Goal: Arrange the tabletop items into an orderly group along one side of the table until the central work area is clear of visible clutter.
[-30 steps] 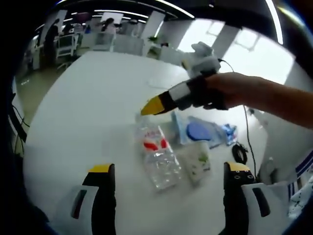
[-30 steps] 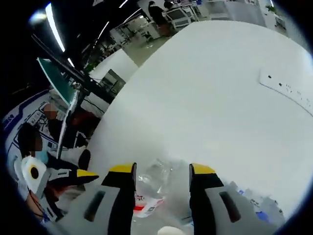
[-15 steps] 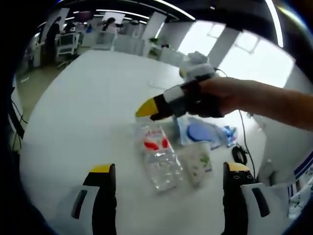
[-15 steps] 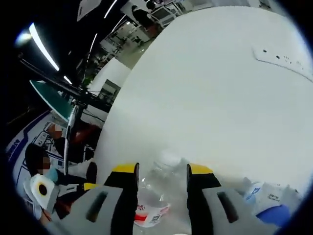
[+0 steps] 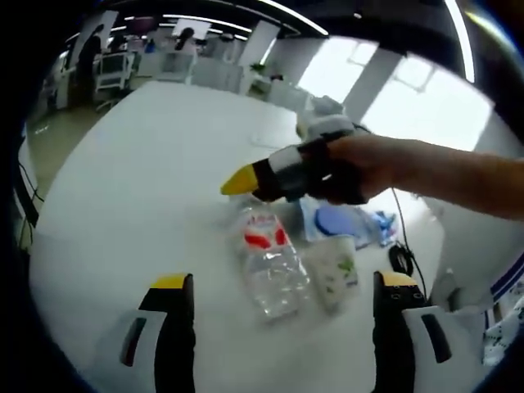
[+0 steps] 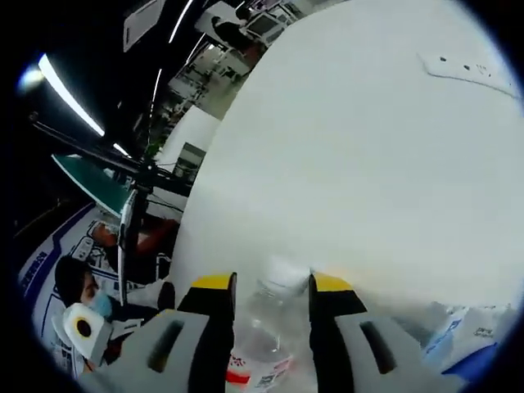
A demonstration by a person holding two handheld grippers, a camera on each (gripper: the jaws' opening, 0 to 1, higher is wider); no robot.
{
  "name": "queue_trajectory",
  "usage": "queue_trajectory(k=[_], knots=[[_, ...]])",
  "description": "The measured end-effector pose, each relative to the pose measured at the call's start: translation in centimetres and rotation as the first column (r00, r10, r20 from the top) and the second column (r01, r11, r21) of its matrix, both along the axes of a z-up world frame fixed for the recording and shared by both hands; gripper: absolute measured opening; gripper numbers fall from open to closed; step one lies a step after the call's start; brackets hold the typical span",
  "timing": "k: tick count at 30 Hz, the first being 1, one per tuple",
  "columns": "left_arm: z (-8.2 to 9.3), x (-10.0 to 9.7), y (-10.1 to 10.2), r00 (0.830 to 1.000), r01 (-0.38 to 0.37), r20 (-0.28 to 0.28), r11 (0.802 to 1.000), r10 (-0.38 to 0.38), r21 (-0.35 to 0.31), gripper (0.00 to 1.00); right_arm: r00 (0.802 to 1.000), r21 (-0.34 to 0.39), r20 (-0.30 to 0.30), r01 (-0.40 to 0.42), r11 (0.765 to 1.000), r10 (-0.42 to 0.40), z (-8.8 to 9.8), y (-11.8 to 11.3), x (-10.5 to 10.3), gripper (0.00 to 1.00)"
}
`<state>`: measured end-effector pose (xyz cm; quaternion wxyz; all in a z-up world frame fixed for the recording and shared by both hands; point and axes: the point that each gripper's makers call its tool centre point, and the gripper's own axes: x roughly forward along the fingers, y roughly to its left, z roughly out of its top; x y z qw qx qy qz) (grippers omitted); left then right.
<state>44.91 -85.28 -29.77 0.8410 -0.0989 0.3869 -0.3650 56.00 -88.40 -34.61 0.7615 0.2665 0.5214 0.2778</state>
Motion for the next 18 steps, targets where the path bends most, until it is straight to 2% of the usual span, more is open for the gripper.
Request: queue_trajectory(k=[8,18], knots=[[-0.49,-0.02,0.15,1.000,-0.008,-0.008,1.000,0.008,-0.007,0.85,1.000,0.012,0.005,-0.006,1.000,0.005,-0.38,-0.16,0.32,0.24],[-0.60,0.22,0.22,1.000,-0.007,-0.006,1.000,0.007,-0.004,0.85,0.996,0.063,-0.017,0.086,0.994,-0.085,-0.45,-0.33,0.87,0.20]])
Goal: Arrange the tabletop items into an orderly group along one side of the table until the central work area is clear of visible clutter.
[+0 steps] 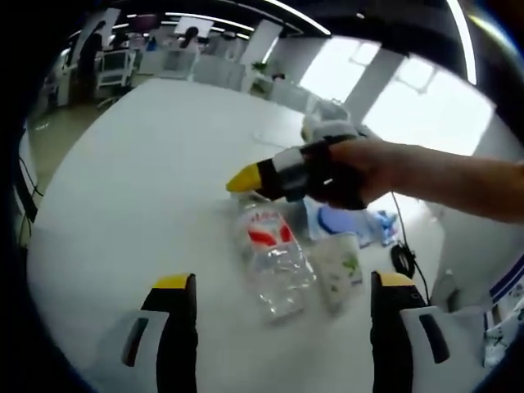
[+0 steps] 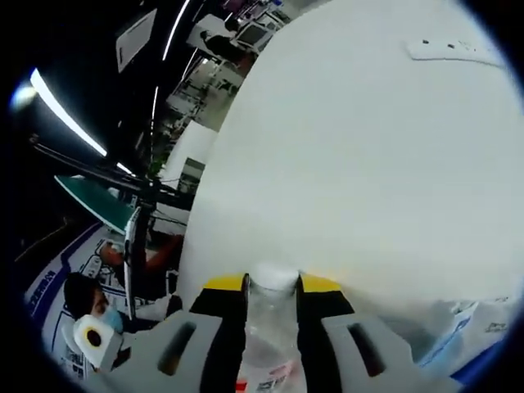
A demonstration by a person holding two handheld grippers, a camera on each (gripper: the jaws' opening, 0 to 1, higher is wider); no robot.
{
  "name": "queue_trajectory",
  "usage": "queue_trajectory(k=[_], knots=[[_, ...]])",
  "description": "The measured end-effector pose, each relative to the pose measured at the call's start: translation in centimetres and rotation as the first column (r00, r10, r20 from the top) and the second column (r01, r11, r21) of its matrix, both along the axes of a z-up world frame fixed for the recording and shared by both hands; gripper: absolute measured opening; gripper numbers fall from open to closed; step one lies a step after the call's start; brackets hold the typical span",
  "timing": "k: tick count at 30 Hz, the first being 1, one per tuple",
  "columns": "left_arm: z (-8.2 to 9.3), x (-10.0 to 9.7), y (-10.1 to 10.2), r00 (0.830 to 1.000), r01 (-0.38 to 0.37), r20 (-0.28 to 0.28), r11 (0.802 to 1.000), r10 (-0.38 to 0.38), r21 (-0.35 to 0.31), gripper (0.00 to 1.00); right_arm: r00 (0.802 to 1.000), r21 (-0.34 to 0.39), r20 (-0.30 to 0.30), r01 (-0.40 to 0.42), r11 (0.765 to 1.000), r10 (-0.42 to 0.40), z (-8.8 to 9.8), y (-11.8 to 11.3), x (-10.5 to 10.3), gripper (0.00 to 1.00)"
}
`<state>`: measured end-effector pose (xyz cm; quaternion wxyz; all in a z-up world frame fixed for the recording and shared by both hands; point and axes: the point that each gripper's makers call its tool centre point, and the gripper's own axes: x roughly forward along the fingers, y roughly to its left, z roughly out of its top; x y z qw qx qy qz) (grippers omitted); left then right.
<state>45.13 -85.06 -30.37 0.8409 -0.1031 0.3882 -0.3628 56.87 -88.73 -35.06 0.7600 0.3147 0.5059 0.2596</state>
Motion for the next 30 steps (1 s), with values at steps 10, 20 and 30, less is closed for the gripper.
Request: queue_trajectory(k=[10,20,30], knots=[[-0.2,-0.1,0.2,1.000,-0.003,-0.006,1.000,0.003,-0.001,0.83,0.999,0.034,0.007,0.048,0.998,-0.049,0.2,-0.3,0.1,0.19],[-0.1,0.1,0.0,1.000,0.005,0.003,1.000,-0.005,-0.004,0.83,0.998,0.036,0.043,0.037,0.999,-0.039,0.7,-0.3,0.4,0.19],[0.2,0.4,0.0,1.000,0.016,0.017,1.000,-0.016,-0.005,0.82,0.995,0.031,0.101,0.011,0.999,-0.014,2.0,-0.2,0.1,0.19]])
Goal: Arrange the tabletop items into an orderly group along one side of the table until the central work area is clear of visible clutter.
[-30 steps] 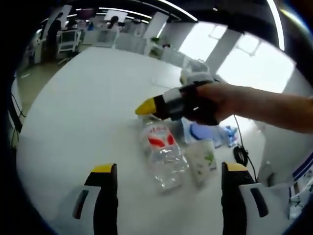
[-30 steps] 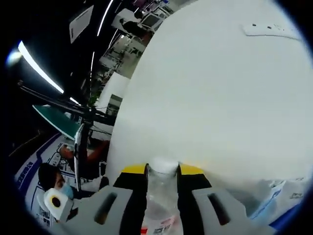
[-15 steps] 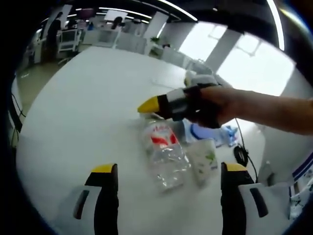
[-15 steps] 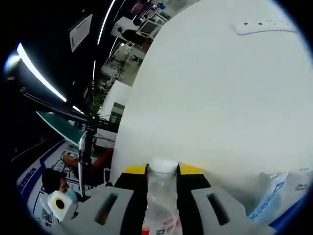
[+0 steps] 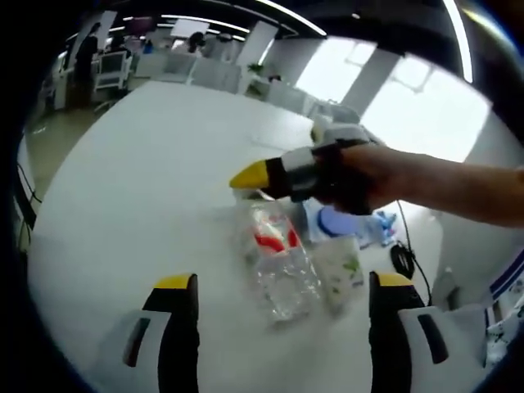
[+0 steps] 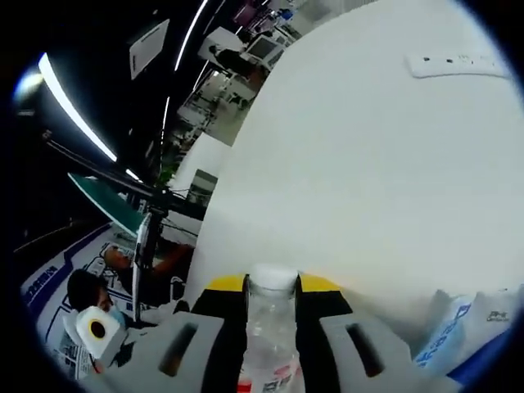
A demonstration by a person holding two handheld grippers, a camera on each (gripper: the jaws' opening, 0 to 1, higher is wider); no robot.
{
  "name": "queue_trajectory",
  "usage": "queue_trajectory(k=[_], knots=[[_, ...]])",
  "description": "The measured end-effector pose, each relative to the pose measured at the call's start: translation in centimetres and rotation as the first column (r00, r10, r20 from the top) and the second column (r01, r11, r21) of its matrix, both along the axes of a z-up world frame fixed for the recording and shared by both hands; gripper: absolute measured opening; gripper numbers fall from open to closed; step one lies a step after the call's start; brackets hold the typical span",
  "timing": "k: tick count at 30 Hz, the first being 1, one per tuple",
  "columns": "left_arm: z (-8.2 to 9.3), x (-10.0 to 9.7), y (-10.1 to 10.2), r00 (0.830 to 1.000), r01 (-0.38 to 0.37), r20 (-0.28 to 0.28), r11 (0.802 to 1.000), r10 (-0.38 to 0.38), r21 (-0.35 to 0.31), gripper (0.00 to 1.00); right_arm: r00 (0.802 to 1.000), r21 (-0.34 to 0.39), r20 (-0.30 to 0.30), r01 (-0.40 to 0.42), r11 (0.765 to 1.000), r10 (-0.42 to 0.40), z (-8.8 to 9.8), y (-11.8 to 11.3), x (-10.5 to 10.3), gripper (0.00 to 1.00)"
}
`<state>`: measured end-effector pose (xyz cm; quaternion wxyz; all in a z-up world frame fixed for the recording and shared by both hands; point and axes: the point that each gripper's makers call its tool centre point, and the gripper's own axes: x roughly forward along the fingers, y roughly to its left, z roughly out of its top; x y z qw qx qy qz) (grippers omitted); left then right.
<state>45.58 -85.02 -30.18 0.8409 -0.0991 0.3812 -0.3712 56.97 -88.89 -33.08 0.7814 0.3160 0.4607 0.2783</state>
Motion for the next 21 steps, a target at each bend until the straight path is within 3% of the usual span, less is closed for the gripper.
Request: queue_trajectory(k=[7,13,19,21], knots=[[0.3,1.0,0.0,1.000,0.021,0.018,1.000,-0.021,-0.011,0.81,0.998,-0.012,0.065,-0.027,1.000,0.028,1.5,0.4,-0.5,0.19],[0.5,2.7,-0.5,0.998,0.063,0.018,0.995,-0.062,-0.073,0.78,0.986,-0.032,0.152,-0.065,0.997,0.069,3.3,0.8,-1.0,0.18],[0.3,3.5,-2.3,0.987,0.158,0.010,0.977,-0.159,-0.141,0.75,0.965,-0.067,0.238,-0.098,0.993,0.112,5.2,1.6,-1.8,0.18],[0.1,3.7,-2.8,0.983,0.177,-0.015,0.968,-0.183,-0.175,0.73,0.962,-0.087,0.244,-0.103,0.991,0.122,5.3,1.7,-1.9,0.18]])
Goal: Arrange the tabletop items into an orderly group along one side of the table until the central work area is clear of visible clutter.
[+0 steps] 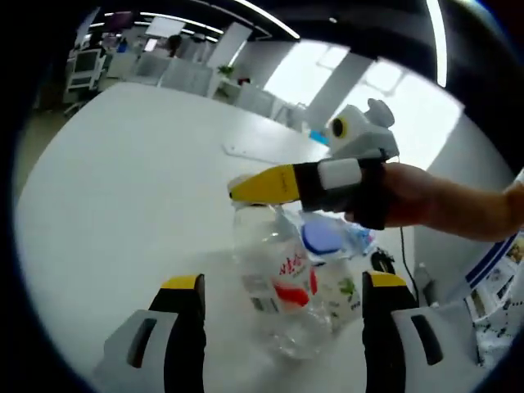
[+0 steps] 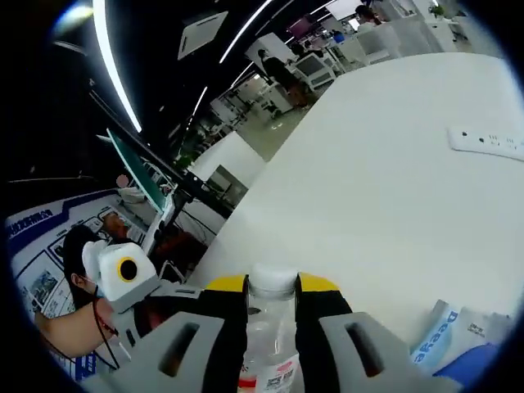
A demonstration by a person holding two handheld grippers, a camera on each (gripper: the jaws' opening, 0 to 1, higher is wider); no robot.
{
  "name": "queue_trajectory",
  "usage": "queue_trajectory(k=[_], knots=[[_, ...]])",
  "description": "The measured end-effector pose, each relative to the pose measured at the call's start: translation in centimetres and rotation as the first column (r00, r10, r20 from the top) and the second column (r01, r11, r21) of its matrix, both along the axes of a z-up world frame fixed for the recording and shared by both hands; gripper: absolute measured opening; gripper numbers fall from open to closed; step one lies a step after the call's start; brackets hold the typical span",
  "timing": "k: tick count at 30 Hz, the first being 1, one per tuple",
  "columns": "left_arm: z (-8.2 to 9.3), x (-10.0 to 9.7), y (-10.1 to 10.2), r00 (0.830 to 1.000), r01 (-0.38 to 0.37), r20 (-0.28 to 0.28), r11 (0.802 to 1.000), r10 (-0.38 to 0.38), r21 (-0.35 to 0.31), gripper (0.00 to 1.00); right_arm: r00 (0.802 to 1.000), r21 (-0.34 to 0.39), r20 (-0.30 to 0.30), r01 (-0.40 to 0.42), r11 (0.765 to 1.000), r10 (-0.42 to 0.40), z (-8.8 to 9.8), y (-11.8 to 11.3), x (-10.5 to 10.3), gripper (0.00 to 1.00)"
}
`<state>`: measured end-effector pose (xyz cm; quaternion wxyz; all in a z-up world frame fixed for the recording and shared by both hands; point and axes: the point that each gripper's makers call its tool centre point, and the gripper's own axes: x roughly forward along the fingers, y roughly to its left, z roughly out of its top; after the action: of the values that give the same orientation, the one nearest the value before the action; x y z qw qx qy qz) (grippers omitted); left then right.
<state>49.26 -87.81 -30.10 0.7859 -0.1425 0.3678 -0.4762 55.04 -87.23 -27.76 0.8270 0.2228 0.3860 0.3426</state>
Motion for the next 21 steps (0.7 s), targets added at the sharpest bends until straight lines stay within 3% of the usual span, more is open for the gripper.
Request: queue_trajectory(k=[3,6,10,13,17,21], knots=[[-0.4,0.1,-0.6,0.999,0.037,-0.025,0.999,-0.038,-0.027,0.72,1.000,-0.005,0.021,-0.011,1.000,0.011,0.3,0.1,-0.1,0.18],[-0.8,-0.1,-1.3,0.995,0.100,-0.020,0.994,-0.101,-0.049,0.61,0.999,-0.010,0.031,-0.018,1.000,0.018,0.3,-0.2,0.3,0.18],[-1.4,-0.3,-1.9,0.988,0.137,-0.065,0.986,-0.143,-0.091,0.57,0.998,-0.017,0.051,-0.024,1.000,0.025,0.7,-0.2,0.0,0.18],[-1.6,-0.3,-2.4,0.984,0.162,-0.058,0.982,-0.168,-0.101,0.59,0.998,-0.020,0.056,-0.030,0.999,0.031,0.9,-0.2,-0.1,0.18],[-1.6,-0.4,-2.7,0.980,0.193,-0.030,0.975,-0.197,-0.107,0.48,0.997,-0.032,0.065,-0.039,0.999,0.041,1.0,-0.1,-0.2,0.18],[-1.1,-0.4,-3.0,0.977,0.213,0.003,0.968,-0.215,-0.132,0.44,0.997,-0.039,0.071,-0.039,0.998,0.042,1.0,-0.3,0.0,0.18]])
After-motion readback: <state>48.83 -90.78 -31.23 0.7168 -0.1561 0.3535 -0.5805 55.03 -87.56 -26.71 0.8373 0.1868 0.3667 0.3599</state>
